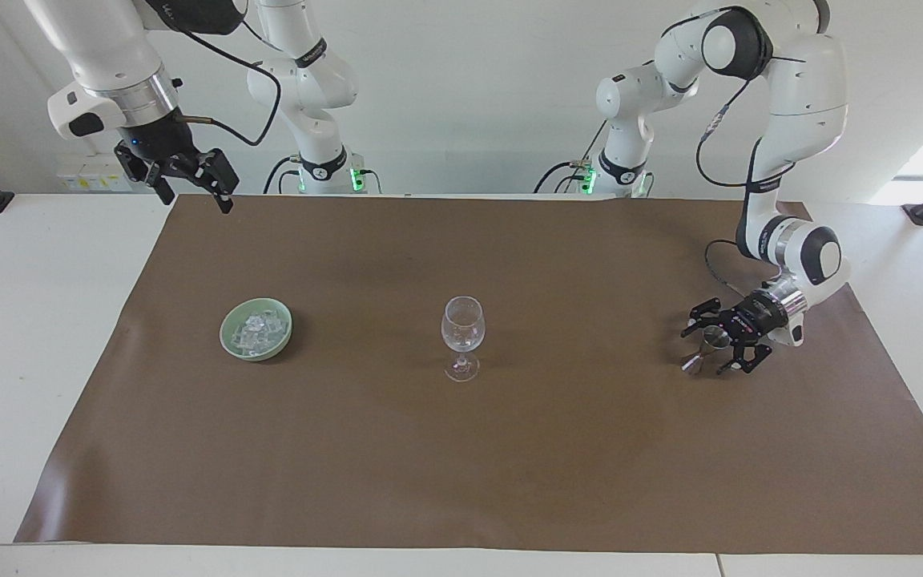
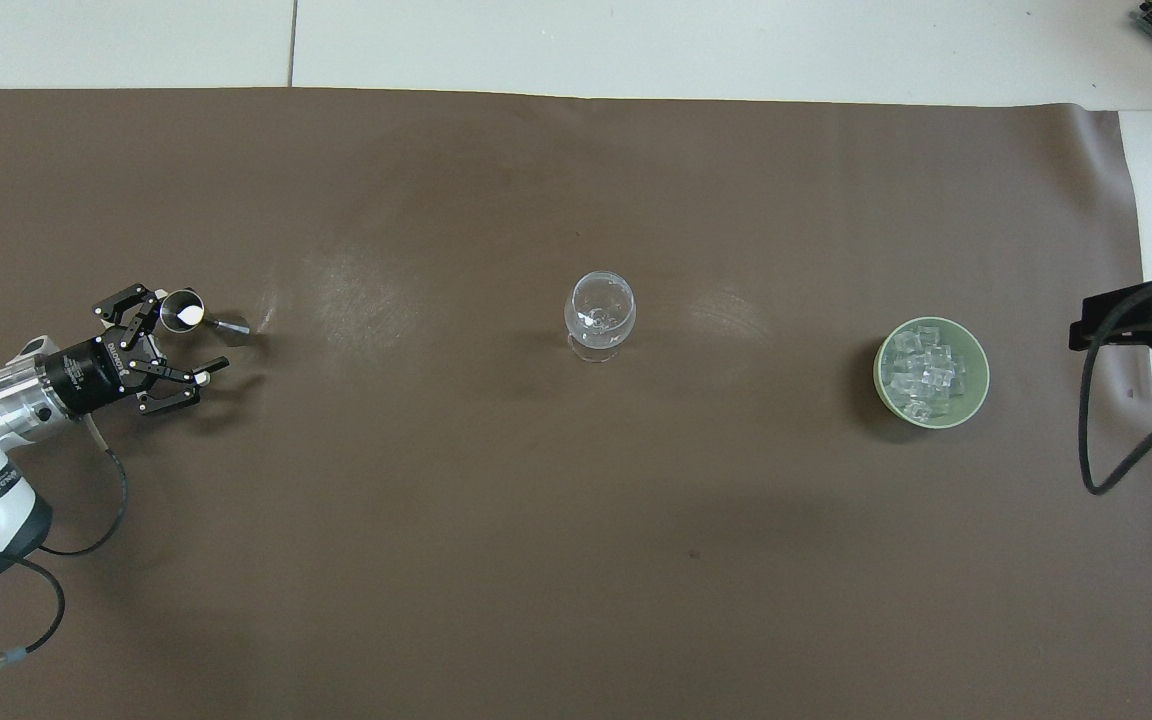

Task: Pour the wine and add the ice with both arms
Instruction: 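Carry the silver cup with the left gripper toward the wine glass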

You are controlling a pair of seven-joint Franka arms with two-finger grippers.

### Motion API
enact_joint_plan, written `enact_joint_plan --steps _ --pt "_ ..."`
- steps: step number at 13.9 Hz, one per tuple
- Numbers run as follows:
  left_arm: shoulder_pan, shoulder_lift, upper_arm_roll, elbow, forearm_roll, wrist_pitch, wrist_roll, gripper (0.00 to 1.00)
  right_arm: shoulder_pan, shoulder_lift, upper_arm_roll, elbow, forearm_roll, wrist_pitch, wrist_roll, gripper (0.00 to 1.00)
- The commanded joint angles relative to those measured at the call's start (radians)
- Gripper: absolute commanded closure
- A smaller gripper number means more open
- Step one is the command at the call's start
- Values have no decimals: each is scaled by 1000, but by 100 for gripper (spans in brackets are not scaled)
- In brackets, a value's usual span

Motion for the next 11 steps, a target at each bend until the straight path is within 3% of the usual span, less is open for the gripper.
enact_joint_plan --steps 1,2,3,4,5,6,7,11 --pt "-20 -26 6 -36 -27 31 16 0 0 -22 2 -24 -7 -2 -28 0" --pt "-20 -26 6 -37 -29 34 17 0 0 -22 2 -24 -7 -2 -28 0" --pt "-18 -26 6 -37 -33 34 16 9 0 -22 2 -24 -7 -2 -28 0" --pt "-17 -27 6 -40 -38 33 16 28 0 -22 2 -24 -7 -2 -28 0" --pt "-12 -29 6 -51 -48 33 16 55 0 -22 2 -24 -7 -2 -28 0" --pt "-4 -33 6 -69 -73 33 16 92 0 -22 2 -24 -7 -2 -28 0" --pt "0 -35 8 -78 -88 28 16 100 0 -22 2 -24 -7 -2 -28 0" --pt "14 -35 6 -80 -99 22 13 100 0 -22 2 -24 -7 -2 -28 0"
